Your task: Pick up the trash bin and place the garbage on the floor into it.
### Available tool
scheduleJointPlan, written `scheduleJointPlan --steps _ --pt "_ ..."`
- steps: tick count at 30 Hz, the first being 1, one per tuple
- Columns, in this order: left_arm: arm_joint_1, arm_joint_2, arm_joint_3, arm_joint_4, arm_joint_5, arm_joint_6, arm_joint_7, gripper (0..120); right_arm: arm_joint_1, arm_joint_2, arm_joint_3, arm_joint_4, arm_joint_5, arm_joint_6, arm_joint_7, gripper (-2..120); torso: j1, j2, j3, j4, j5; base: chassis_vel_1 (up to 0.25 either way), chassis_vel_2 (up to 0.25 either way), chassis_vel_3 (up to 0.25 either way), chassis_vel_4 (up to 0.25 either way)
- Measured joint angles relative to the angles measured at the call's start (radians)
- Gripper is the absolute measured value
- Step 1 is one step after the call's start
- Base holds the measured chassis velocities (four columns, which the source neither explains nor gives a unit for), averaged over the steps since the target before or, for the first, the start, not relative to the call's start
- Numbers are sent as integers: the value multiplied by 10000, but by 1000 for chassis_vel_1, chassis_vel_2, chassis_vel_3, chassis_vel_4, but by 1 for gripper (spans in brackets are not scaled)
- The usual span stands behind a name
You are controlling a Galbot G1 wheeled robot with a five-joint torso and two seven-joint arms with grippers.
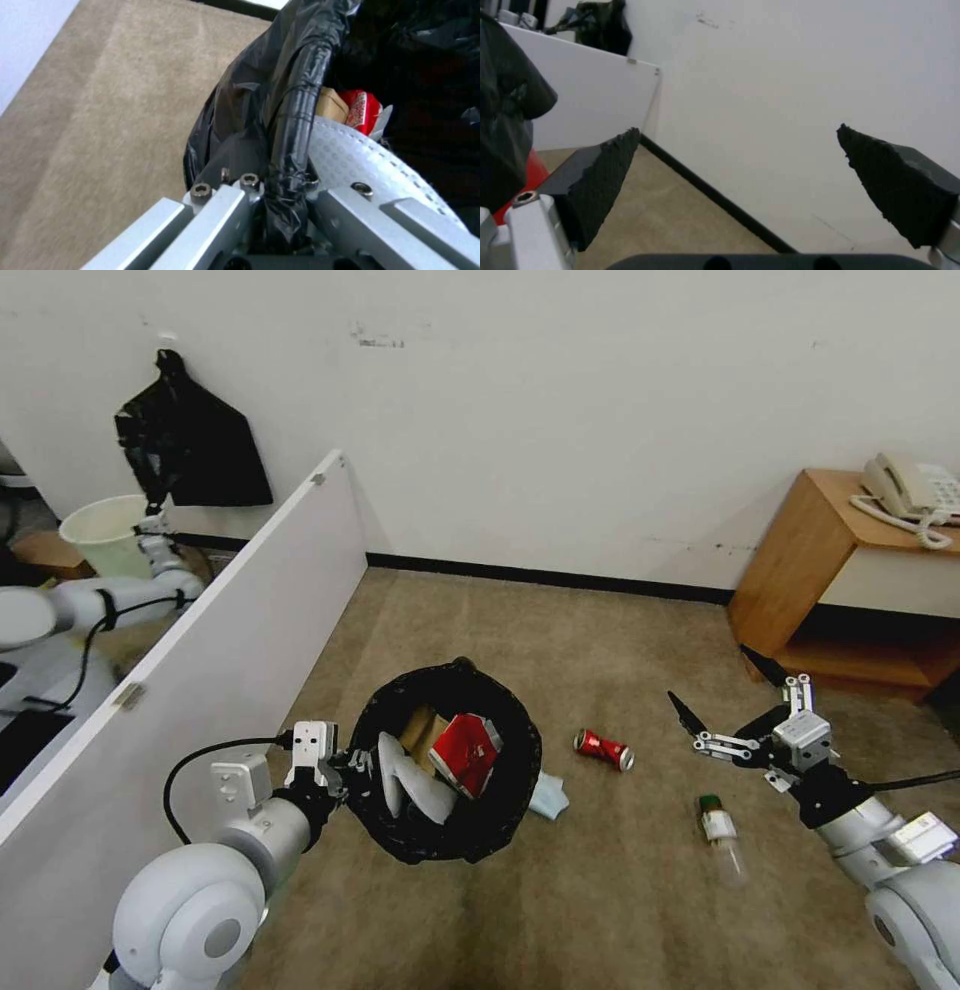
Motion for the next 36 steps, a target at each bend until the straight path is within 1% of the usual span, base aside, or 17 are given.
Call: scheduleJointPlan --steps 4,7,14,19,21,23,24,25,26,27,28,29,30,32,33,35,36 --pt "22 -1 -1 -35 -1 0 8 0 -25 21 -28 0 21 51 39 100 0 -1 0 -2 2 -253 98 272 -94" --pt "43 -1 -8 -42 -2 0 12 0 -62 28 -32 1 23 145 63 100 1 -1 1 -1 1 -163 57 118 -82" --pt "61 -11 -39 -75 6 -4 12 0 -182 15 47 -28 -52 314 29 100 -1 0 -5 0 -2 9 10 -1 -23" --pt "65 7 -66 -105 1 -6 9 0 -330 -116 212 -82 -123 134 29 100 0 0 -4 0 2 0 0 0 0" --pt "66 32 -105 -129 -19 -11 0 0 -520 -431 569 -160 -39 -393 82 100 -1 0 -4 -2 0 0 0 0 0" --pt "66 42 -118 -132 -23 -11 -5 0 -565 -574 687 -222 102 -565 85 100 -1 0 -4 -3 1 0 0 0 0" --pt "74 53 -140 -132 -19 -14 -10 0 -677 -929 856 -328 495 -960 191 100 0 0 -3 -3 1 0 0 0 0" --pt "74 53 -140 -132 -19 -14 -10 0 -677 -929 856 -328 495 -960 191 100 0 0 -3 -3 1 0 0 0 0" --pt "88 63 -156 -132 -6 -15 -11 0 -776 -1268 934 -442 933 -1273 264 100 0 0 -3 -2 0 0 0 0 0" --pt "88 63 -156 -132 -6 -15 -11 0 -776 -1268 934 -442 933 -1273 264 100 0 0 -3 -2 0 0 0 0 0" --pt "93 59 -164 -132 7 -15 -11 0 -832 -1622 943 -597 1330 -1501 336 100 -1 0 -3 -2 1 0 0 0 0" --pt "93 50 -174 -134 27 -15 -13 0 -836 -1977 932 -808 1666 -1718 381 100 0 1 -3 -1 1 0 0 0 0" --pt "93 50 -174 -134 27 -15 -13 0 -836 -1977 932 -808 1666 -1718 381 100 0 1 -3 -1 1 0 0 0 0" --pt "74 39 -227 -143 189 -15 -16 0 -591 -2820 611 -1404 2337 -2198 593 100 0 1 -2 -1 2 0 0 0 0" --pt "74 39 -227 -143 189 -15 -16 0 -591 -2820 611 -1404 2337 -2198 593 100 0 1 -2 -1 2 0 0 0 0" --pt "80 17 -271 -154 268 -16 -19 0 -216 -3391 160 -1811 2997 -2661 912 100 -1 1 -2 0 1 0 0 0 0" --pt "80 17 -271 -154 268 -16 -19 0 -216 -3391 160 -1811 2997 -2661 912 100 -1 1 -2 0 1 0 0 0 0"
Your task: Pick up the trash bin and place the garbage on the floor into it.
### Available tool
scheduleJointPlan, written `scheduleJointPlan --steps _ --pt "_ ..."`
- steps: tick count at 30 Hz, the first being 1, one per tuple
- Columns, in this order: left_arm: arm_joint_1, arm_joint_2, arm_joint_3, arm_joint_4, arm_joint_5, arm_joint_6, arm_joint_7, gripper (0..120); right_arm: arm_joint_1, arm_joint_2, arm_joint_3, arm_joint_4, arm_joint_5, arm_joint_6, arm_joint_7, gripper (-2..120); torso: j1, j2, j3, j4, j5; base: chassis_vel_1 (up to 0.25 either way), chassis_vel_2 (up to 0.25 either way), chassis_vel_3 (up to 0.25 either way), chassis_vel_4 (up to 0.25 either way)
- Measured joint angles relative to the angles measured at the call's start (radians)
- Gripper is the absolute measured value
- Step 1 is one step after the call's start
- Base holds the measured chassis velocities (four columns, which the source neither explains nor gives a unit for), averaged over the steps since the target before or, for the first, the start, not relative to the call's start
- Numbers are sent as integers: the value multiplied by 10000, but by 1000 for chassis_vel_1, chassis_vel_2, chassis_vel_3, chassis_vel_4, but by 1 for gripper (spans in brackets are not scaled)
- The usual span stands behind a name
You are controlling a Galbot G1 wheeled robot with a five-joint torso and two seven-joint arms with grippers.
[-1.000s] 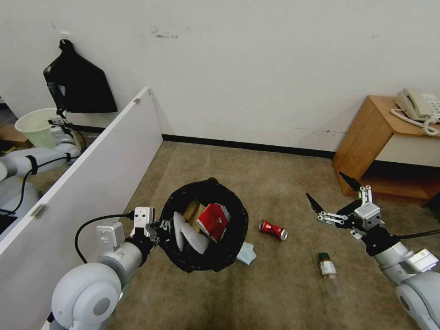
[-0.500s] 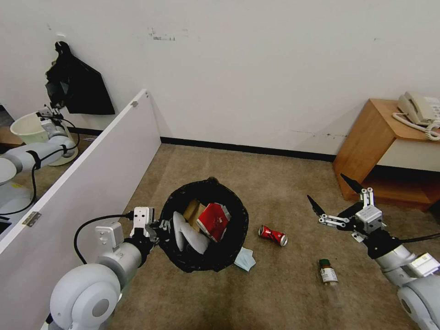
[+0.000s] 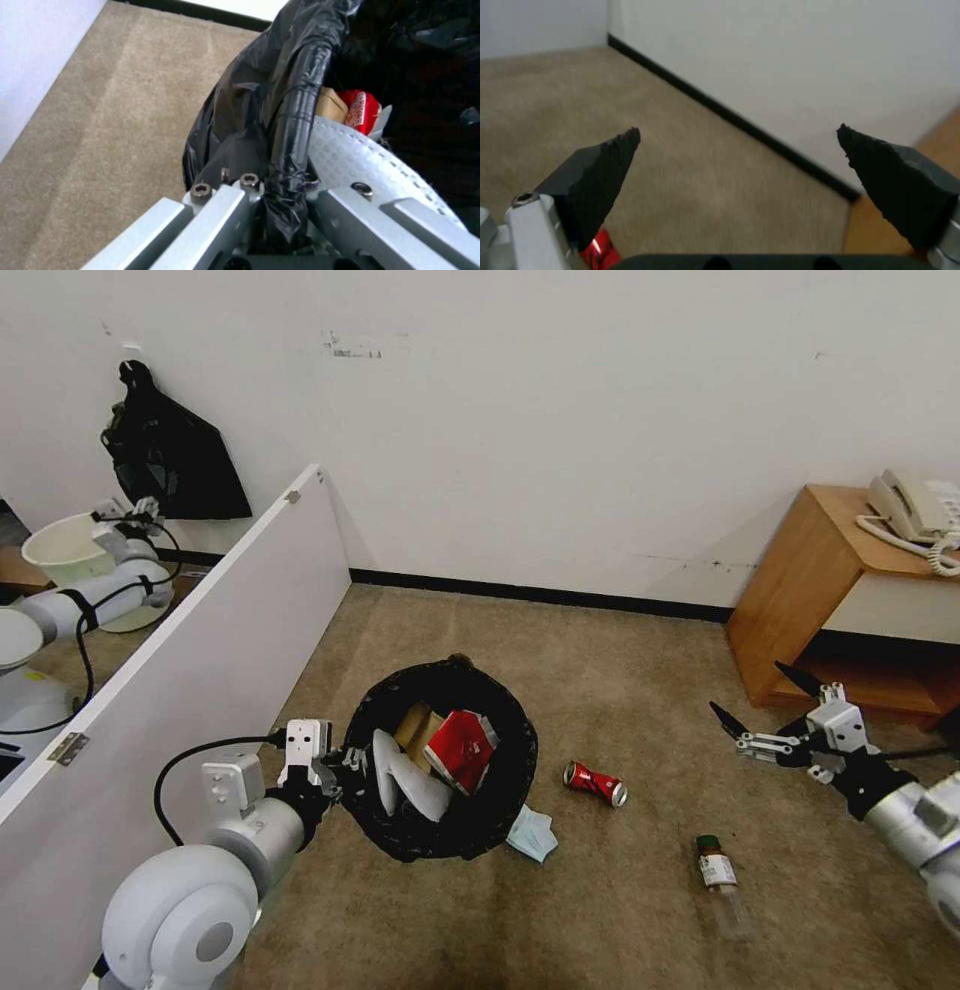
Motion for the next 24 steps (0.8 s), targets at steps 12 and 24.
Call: scheduleJointPlan --steps 12,24 --pt "28 -64 -140 64 37 -115 0 0 3792 -1979 -4782 -1471 4644 -3194 1650 100 0 0 1 2 3 0 0 0 0" --pt "-159 -139 -79 421 12 -226 103 0 3925 -2757 -5410 -1465 7380 -6003 2928 100 0 0 0 -3 -2 0 0 0 0"
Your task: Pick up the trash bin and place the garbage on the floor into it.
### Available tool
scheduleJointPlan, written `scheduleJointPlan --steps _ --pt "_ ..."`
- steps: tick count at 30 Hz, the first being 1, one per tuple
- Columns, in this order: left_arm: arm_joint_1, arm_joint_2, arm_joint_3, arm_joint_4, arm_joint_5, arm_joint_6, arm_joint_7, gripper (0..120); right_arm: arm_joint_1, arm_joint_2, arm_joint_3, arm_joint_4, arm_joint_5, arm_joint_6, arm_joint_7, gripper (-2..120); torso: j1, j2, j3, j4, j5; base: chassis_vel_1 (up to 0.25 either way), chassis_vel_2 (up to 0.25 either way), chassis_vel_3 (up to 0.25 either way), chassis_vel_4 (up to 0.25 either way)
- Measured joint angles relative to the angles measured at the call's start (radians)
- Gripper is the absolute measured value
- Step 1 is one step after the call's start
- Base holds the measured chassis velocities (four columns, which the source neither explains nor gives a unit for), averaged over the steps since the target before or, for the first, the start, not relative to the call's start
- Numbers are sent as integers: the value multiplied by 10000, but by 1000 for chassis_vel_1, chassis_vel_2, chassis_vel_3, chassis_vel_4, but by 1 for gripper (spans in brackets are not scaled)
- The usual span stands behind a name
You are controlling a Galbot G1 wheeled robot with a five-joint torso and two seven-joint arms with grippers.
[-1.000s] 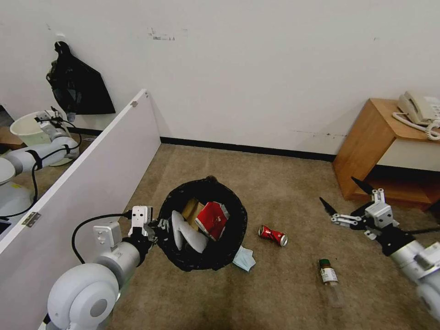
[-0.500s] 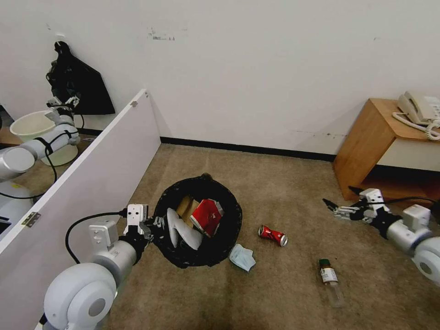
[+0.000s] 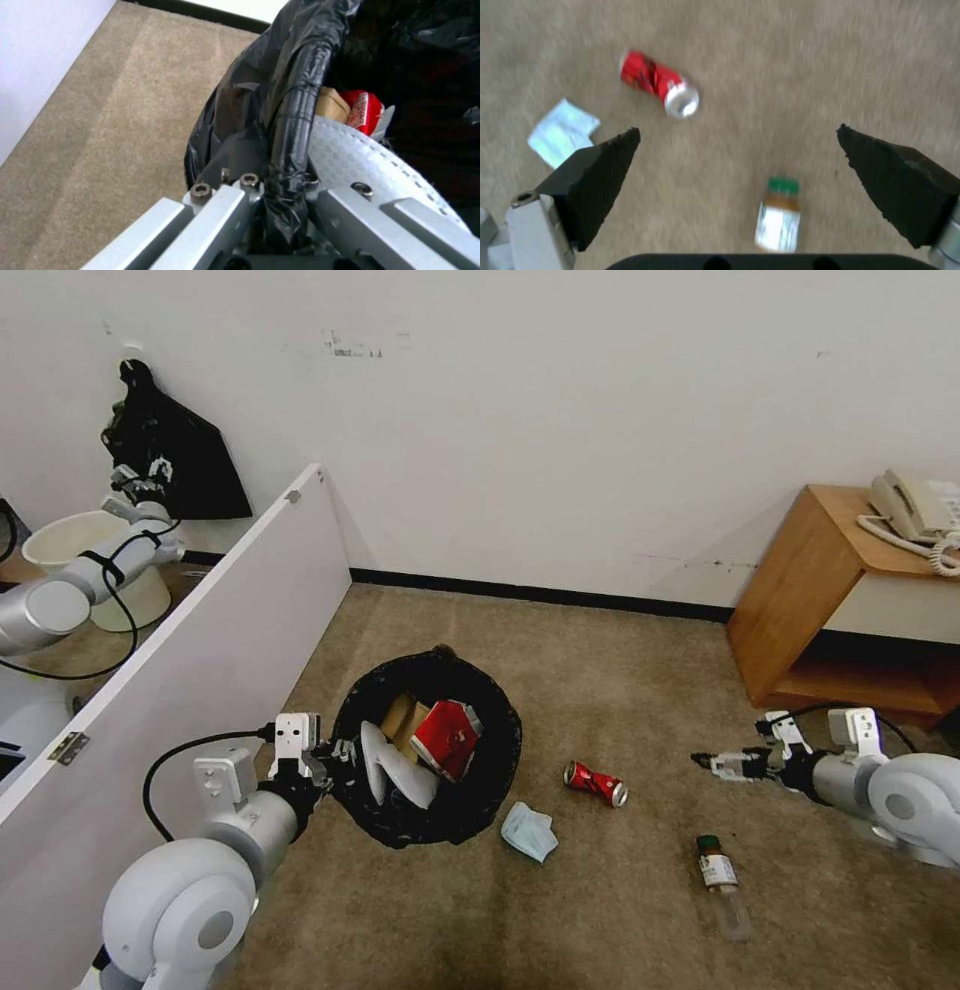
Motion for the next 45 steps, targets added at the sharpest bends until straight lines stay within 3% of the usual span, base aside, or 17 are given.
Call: scheduleJointPlan --steps 13,23,35,45 --pt "-51 -14 12 208 -30 -102 130 0 -1185 163 530 -307 413 -727 580 100 0 0 -1 2 1 0 0 0 0" --pt "12 -74 15 238 3 -119 174 0 -1130 447 446 -593 739 -926 775 100 0 0 -1 3 0 0 0 0 0" --pt "38 -12 -22 255 -2 -155 221 0 -868 1387 270 -1314 929 -977 1106 100 0 0 -1 2 0 0 0 0 0" --pt "76 -67 24 245 81 -156 239 0 -770 1588 165 -1496 1078 -1050 1193 100 0 0 0 2 -1 0 0 0 0"
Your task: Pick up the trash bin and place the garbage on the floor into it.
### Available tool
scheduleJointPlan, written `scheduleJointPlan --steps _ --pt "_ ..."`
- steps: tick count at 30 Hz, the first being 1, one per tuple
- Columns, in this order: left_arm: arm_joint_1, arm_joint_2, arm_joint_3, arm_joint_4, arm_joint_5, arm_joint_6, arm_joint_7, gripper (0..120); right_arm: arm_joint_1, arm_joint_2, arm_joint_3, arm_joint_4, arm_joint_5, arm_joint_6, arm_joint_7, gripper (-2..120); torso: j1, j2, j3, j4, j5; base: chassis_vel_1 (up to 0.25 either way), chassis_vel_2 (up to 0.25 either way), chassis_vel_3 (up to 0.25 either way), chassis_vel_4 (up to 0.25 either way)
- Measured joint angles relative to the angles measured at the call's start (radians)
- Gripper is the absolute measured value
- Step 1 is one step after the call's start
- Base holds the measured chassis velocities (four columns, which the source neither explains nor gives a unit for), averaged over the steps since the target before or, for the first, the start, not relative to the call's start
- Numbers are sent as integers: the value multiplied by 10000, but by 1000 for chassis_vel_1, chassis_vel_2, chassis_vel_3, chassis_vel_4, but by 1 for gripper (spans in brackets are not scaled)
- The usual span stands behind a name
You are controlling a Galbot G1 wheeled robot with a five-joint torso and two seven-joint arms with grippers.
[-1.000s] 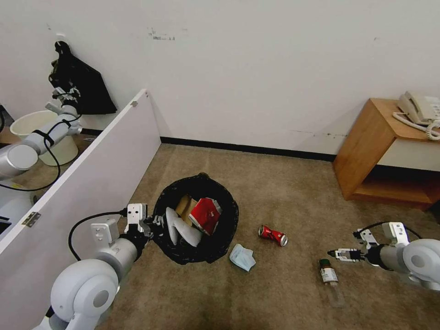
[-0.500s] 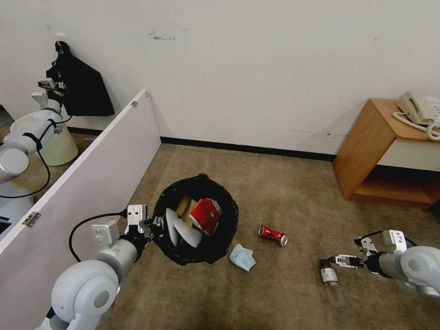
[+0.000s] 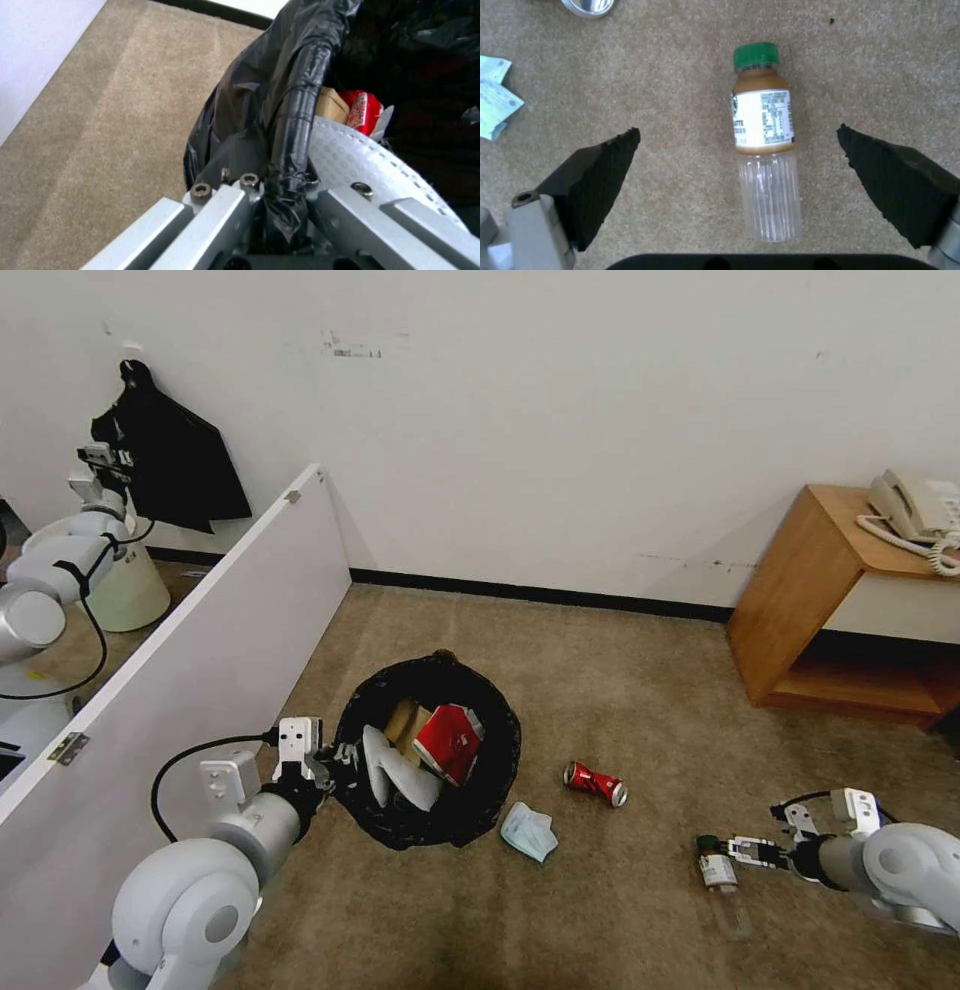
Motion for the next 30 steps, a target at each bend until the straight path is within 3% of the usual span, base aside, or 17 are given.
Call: scheduleJointPlan --steps 20,30 --pt "-163 40 55 127 -32 -60 156 0 690 -78 -761 -401 337 -215 533 100 0 0 0 0 1 0 0 0 0" --pt "-416 69 166 413 -102 -66 186 0 1455 409 -1441 -1174 175 -152 450 100 0 0 0 -1 0 0 0 0 0"
